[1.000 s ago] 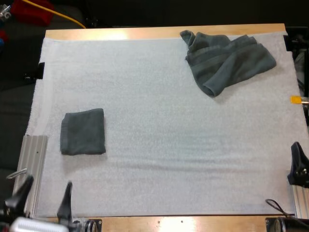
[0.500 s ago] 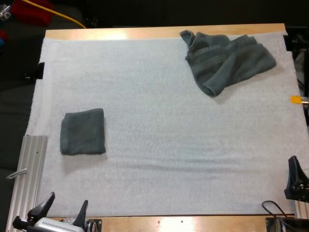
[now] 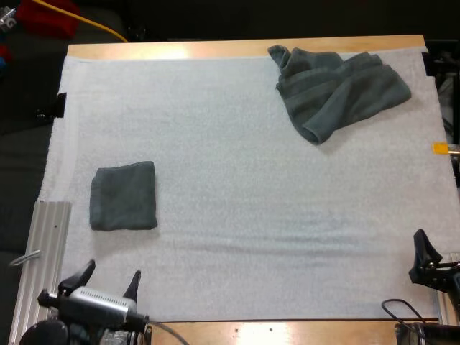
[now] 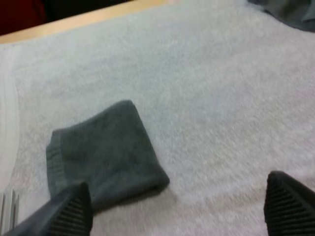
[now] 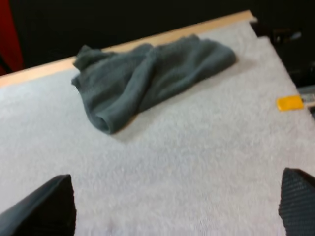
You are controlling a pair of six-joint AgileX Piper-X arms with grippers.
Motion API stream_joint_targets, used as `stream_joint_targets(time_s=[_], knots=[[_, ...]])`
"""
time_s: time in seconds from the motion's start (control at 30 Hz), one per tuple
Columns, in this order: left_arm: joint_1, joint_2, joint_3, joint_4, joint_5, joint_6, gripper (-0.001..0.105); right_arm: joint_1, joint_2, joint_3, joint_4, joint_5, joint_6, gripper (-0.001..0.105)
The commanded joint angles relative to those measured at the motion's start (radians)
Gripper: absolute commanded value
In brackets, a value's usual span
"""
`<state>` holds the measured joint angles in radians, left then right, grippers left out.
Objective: Pick towel from pile, fold and stack
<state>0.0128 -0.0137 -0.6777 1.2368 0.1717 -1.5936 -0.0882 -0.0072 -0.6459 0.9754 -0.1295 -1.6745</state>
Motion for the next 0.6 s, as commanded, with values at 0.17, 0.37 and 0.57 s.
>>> stream_joint_targets(time_s=[0.17,0.37,0.57], knots=[[-0.001,-0.139,0.080,-0.129,0.006,-0.002,0.069,-0.001,-0.046,0.045,-0.020,-0.004,-0.005,0.081],[-0.001,-0.139,0.132,-0.154,0.006,-0.002,0.069,-0.001,-0.045,0.072,-0.013,-0.004,-0.005,0.081],[-0.001,-0.139,0.144,-0.181,0.006,-0.004,0.069,-0.001,-0.045,0.117,-0.006,-0.004,-0.005,0.081]])
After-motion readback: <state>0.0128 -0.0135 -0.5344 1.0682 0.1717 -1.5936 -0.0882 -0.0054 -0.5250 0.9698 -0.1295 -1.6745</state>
